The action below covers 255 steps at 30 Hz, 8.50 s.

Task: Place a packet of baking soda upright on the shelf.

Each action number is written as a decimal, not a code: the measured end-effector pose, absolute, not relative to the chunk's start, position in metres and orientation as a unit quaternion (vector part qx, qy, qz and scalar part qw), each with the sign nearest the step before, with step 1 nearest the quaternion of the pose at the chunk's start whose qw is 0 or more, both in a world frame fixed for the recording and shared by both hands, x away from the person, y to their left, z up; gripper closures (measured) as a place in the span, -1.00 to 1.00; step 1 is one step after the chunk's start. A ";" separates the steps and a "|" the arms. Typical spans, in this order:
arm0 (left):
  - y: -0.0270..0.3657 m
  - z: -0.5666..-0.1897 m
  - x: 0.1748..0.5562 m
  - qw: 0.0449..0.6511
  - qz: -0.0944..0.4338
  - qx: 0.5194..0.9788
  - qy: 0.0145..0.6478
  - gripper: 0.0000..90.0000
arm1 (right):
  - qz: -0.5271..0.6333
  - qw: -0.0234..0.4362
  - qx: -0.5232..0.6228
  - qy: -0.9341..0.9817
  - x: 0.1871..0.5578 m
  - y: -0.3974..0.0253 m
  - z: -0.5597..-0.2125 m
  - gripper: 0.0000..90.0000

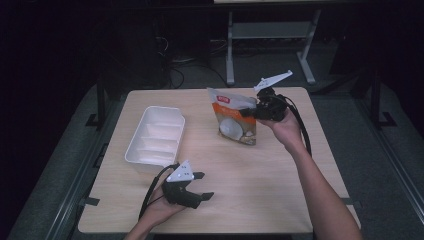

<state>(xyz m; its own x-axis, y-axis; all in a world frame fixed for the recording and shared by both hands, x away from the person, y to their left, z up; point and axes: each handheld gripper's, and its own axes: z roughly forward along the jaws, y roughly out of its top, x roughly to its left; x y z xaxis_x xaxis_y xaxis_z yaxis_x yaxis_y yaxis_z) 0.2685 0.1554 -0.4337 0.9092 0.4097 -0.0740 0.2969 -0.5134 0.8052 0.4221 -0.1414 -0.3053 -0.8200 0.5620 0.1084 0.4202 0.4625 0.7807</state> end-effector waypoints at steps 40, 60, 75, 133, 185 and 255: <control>0.155 -0.438 0.267 0.450 0.055 0.872 0.184 -0.45 | 0.455 0.059 0.198 0.866 0.490 0.009 -0.268 1.00; 0.162 -0.437 0.268 0.451 0.056 0.871 0.185 -0.46 | 0.472 0.034 0.185 0.861 0.522 0.068 -0.298 0.99; 0.164 -0.438 0.268 0.448 0.057 0.872 0.188 -0.45 | 0.493 -0.005 0.211 0.844 0.530 0.088 -0.339 0.99; 0.162 -0.439 0.271 0.445 0.063 0.872 0.192 -0.45 | 0.438 -0.026 0.282 0.853 0.524 0.039 -0.398 0.57; 0.159 -0.441 0.276 0.440 0.070 0.871 0.206 -0.45 | 0.474 -0.029 0.305 0.825 0.477 -0.094 -0.380 0.23; 0.164 -0.443 0.283 0.440 0.072 0.865 0.232 -0.45 | 0.473 -0.038 0.369 0.799 0.387 -0.225 -0.410 -0.23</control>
<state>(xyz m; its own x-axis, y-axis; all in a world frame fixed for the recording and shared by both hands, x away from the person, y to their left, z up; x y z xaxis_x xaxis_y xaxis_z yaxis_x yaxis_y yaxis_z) 0.2835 0.1636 -0.4433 0.8823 0.4640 -0.0789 0.3372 -0.5063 0.7937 0.3868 -0.2252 -0.4097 -0.7252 0.5533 0.4098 0.6252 0.2798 0.7286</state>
